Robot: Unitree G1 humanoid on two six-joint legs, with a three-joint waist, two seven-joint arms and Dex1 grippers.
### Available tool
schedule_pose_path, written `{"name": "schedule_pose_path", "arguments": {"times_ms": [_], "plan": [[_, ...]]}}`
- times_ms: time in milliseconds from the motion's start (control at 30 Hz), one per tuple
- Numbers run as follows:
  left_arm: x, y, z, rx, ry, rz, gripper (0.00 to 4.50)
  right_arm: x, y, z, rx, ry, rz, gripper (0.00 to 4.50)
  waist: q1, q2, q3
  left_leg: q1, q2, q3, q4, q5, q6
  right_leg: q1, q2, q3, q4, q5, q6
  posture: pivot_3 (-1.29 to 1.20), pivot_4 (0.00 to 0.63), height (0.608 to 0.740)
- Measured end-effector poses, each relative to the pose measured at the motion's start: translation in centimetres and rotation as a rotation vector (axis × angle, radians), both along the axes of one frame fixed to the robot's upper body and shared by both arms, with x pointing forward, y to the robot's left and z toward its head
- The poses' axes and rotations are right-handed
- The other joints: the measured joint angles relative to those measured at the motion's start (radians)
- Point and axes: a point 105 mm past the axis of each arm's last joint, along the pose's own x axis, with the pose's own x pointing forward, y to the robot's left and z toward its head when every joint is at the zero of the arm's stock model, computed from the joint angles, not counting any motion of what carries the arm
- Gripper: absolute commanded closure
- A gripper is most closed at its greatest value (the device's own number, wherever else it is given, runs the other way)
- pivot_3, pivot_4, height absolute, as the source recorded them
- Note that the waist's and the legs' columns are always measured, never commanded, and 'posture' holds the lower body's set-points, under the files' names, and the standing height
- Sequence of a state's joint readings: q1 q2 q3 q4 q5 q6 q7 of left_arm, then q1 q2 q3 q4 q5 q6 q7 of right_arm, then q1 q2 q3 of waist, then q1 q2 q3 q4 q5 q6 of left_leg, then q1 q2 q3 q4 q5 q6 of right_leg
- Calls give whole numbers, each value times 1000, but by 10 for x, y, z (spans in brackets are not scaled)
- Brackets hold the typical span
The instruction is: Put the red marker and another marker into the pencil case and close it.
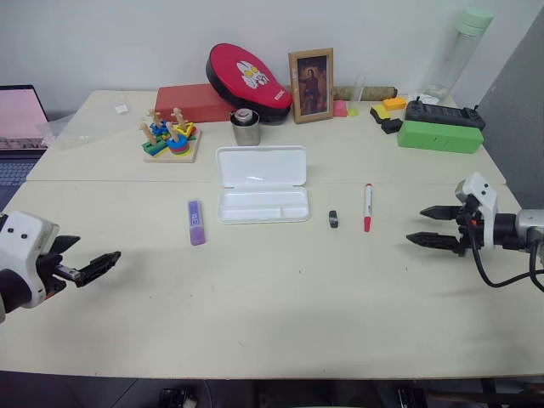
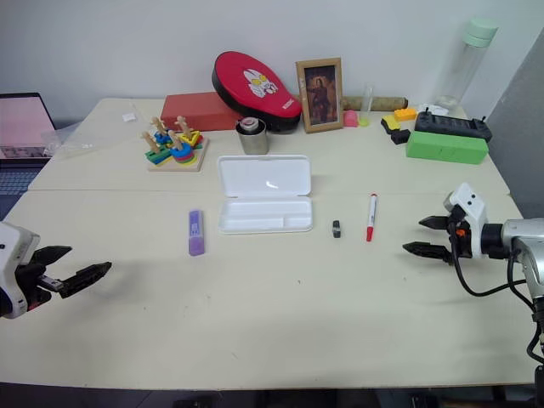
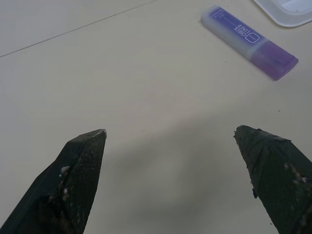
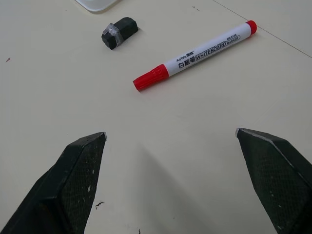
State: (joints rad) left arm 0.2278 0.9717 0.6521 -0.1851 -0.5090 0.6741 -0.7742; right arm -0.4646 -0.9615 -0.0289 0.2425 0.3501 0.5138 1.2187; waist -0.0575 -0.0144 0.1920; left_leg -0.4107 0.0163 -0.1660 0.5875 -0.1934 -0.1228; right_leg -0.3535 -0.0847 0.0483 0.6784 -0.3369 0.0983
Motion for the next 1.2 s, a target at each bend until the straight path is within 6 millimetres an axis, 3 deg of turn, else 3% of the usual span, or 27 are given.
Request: {"name": "schedule_pose_path", "arguments": {"times_ms": [333,967,1100,1200], "plan": [[1,-10,1,-30,0,-20,0,1,0,2,-9,-4,5,20,0,0,0,0,0,0,0,0,0,0,0,0,0,0,0,0,150,740],[-2,-11,-4,-8,20,-3,0,1,3,0,0,9,22,20,0,0,0,0,0,0,0,0,0,0,0,0,0,0,0,0,150,740],[0,-23,-13,-47,28,-26,0,7,18,8,29,-21,66,20,-3,0,0,0,0,0,1,0,0,0,0,0,1,0,0,0,150,740],[14,-53,-16,-118,-22,-97,0,19,45,20,75,-75,129,20,0,1,0,1,0,0,2,0,0,1,0,0,2,0,0,0,150,740]]}}
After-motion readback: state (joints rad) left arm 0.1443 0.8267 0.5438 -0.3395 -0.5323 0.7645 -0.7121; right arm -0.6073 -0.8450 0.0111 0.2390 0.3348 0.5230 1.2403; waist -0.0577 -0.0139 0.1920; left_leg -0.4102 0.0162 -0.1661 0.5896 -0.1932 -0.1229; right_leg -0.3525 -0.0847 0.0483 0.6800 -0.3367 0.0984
